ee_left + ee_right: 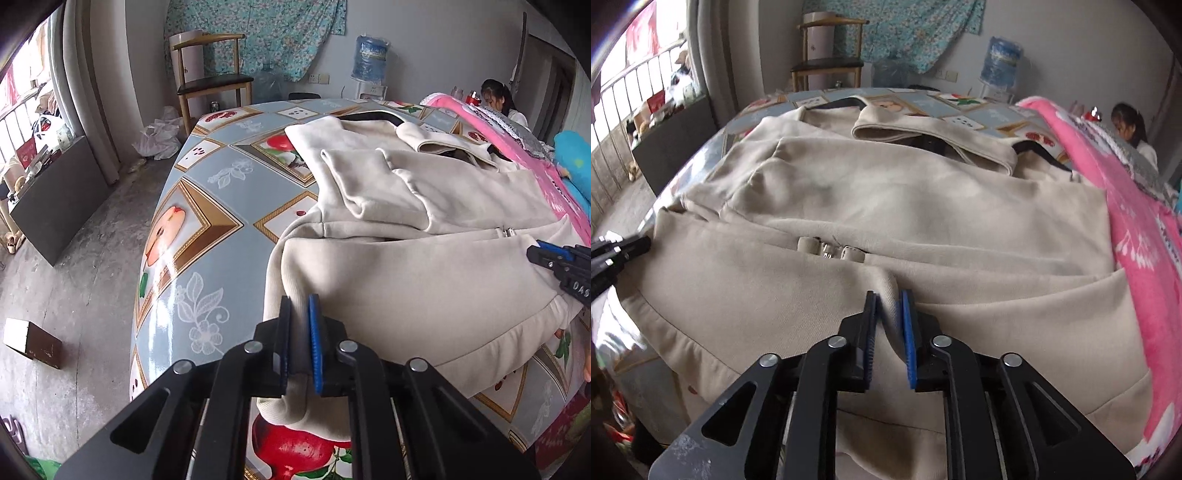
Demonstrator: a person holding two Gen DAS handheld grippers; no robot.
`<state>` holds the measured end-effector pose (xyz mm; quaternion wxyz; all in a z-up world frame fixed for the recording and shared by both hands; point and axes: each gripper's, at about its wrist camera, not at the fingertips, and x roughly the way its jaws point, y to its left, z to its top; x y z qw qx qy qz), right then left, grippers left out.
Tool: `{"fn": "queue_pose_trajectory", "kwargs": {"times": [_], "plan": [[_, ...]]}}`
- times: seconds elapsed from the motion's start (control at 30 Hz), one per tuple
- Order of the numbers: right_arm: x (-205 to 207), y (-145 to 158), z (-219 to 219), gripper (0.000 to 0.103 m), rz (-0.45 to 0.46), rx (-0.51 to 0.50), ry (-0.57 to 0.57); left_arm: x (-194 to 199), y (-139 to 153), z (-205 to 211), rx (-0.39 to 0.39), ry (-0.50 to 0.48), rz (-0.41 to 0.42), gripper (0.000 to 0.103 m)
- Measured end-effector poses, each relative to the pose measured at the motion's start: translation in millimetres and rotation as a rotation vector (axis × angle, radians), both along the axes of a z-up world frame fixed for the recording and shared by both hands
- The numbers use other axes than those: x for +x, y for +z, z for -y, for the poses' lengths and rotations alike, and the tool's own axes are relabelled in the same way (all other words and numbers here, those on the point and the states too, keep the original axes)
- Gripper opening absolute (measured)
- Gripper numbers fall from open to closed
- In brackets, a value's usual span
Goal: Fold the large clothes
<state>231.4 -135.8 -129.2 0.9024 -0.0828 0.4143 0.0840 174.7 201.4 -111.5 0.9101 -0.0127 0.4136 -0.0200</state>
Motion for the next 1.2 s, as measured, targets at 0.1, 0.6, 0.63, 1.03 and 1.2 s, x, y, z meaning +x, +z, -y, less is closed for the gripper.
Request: {"fn": "queue_pose_trajectory", "kwargs": {"times": [0.1,0.6,0.63,1.03,1.2], "plan": [[-9,30,43,0.054,0.034,0.13,-0.082,-1,0,0,0.01,-0.001,0.001,0.01],[16,11,92,0.036,-0.051,0.033,-0.243,-3,-2,0,0.008,0.007,0.002,0.01],[15,14,90,0.028,-0.05,0.049,-0.225,-3,-2,0,0.007,0.007,0.003,0.01],[5,68,105,0.004,0.113,0.149,-0.257,-3,-2,-1,0.004,0.001,0.008,0.01],[32,36,110,0.004,0.067,0.193,-0.288,-2,0,-2,0.004,0.012,0.007,0.01]]}}
